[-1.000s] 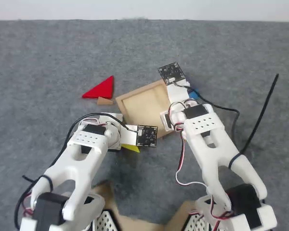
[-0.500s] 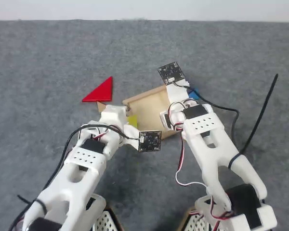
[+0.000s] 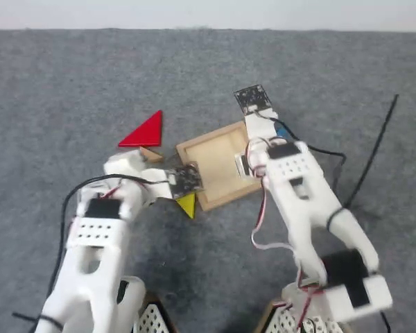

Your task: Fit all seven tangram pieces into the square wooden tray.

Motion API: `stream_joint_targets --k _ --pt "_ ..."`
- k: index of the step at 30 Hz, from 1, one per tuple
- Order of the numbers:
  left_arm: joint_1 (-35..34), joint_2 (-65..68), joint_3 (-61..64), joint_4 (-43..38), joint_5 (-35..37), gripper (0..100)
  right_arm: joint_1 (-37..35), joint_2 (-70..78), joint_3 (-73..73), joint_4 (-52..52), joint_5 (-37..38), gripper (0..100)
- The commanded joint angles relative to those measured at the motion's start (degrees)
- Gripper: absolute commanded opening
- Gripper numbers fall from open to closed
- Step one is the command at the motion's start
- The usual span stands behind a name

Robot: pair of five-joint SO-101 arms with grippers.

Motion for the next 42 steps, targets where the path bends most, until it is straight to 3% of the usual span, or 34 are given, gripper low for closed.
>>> stream_joint_targets --k 1,8,19,32,37,42 --pt "-2.99 -2.46 -1.54 4.75 7.21 24 2.24 5.41 -10.2 3.38 0.88 6.4" --pt "-3.78 2.11 -1.1 11.52 7.21 24 6.11 10.95 -18.64 6.46 5.19 6.4" --pt "-5.63 19.78 -1.63 4.84 7.47 24 4.35 11.65 -19.34 4.7 7.03 15.1" --pt "-4.84 9.14 -2.07 11.43 9.93 24 -0.57 22.81 -26.9 4.97 10.64 14.5" --pt "-4.92 6.42 -2.42 15.91 9.85 24 0.48 27.12 -33.58 10.68 10.99 4.3" --pt "-5.1 5.8 -2.42 15.82 9.93 24 0.75 29.32 -36.13 12.44 10.99 4.2"
